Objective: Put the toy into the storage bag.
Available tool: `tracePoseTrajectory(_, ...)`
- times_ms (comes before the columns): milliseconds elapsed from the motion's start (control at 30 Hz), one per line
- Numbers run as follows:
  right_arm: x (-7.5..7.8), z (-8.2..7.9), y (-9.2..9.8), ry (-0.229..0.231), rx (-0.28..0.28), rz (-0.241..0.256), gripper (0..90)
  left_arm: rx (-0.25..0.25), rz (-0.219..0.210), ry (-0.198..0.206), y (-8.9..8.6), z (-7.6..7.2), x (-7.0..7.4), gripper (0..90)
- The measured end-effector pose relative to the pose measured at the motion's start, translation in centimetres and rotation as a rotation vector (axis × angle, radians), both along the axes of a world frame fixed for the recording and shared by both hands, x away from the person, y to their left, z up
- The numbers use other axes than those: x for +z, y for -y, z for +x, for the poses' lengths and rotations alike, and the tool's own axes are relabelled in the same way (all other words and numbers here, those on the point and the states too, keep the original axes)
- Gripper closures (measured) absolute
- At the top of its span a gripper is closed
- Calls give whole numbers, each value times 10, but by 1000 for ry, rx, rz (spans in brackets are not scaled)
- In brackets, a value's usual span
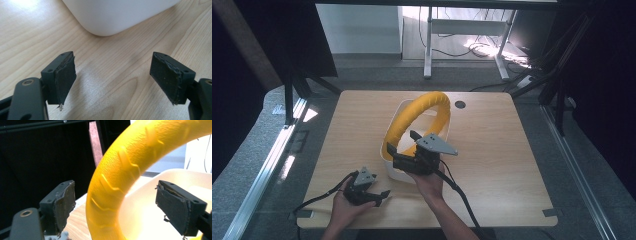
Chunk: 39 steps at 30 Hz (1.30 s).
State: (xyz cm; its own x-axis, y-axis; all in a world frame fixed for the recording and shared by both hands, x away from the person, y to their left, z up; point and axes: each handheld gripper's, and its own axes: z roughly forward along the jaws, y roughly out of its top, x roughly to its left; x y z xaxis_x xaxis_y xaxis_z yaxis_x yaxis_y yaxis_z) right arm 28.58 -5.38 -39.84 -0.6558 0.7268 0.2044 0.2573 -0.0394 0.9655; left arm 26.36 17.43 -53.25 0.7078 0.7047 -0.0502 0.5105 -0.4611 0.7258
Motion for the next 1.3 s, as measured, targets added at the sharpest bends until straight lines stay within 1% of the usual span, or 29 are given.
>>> tracePoseTrajectory(33, 0, -1, 2, 8, -6, -7, 155, 0, 1, 3, 0, 0, 0, 208)
tracePoseTrajectory(67, 1, -4, 8, 3, -5, -10, 152, -2, 0, 5, -1, -1, 1, 208)
tracePoseTrajectory(100, 1, -4, 8, 3, -5, -10, 152, -2, 0, 5, -1, -1, 1, 208)
tracePoseTrajectory(200, 4, -5, 23, -2, -8, -30, 150, -4, 1, 6, -1, 0, 1, 207)
tracePoseTrajectory(300, 5, -5, 37, 8, -15, -57, 150, -4, 8, 5, -2, 1, 1, 208)
tracePoseTrajectory(333, 5, -5, 37, 8, -15, -57, 150, -4, 8, 5, -2, 1, 1, 207)
tracePoseTrajectory(400, 3, -3, 55, -2, -15, -55, 152, -3, 9, 2, -1, 1, 1, 207)
tracePoseTrajectory(467, 1, -3, 64, -2, -23, -62, 154, -2, 8, 2, -1, 1, 1, 207)
tracePoseTrajectory(500, -1, -3, 70, 7, -30, -68, 158, -1, 7, 3, -1, 0, 1, 207)
tracePoseTrajectory(533, -3, -4, 75, 8, -37, -66, 163, 2, 5, 3, -1, 0, 1, 207)
tracePoseTrajectory(667, -9, -5, 98, 23, -61, -84, 178, 2, 5, 5, -1, 0, 1, 208)
tracePoseTrajectory(700, -9, -5, 98, 23, -61, -84, 178, 2, 5, 5, -1, 0, 1, 207)
tracePoseTrajectory(733, -13, -4, 109, 19, -71, -85, 184, 0, 8, 5, -1, 0, 1, 208)
tracePoseTrajectory(800, -18, -2, 119, 12, -77, -86, 196, 1, 11, 2, -1, 0, 1, 207)
tracePoseTrajectory(833, -18, -2, 119, 12, -77, -86, 196, 1, 11, 2, -1, 0, 1, 207)
tracePoseTrajectory(867, -20, -2, 124, 3, -80, -82, 200, 2, 13, 2, -1, 0, 0, 207)
tracePoseTrajectory(900, -23, -1, 130, -4, -87, -78, 210, 3, 12, 0, -1, 0, 0, 207)
tracePoseTrajectory(933, -30, 1, 140, -9, -92, -76, 230, 4, 11, 0, -1, 0, 0, 207)
tracePoseTrajectory(1000, -33, 1, 146, -11, -100, -74, 243, 5, 11, 1, 0, 0, 0, 207)
tracePoseTrajectory(1033, -33, 1, 146, -11, -100, -74, 243, 5, 11, 1, 0, 0, 0, 207)
tracePoseTrajectory(1100, -38, 0, 154, -10, -108, -65, 272, 3, 13, 3, -1, 0, 0, 207)
tracePoseTrajectory(1133, -41, 0, 158, -16, -111, -60, 278, 4, 12, 3, 0, 0, 0, 207)
tracePoseTrajectory(1167, -46, 0, 164, -19, -125, -57, 294, 6, 11, 0, 0, 0, 0, 207)
tracePoseTrajectory(1300, -53, 1, 168, -22, -133, -53, 310, 7, 12, -1, 0, 0, -1, 207)
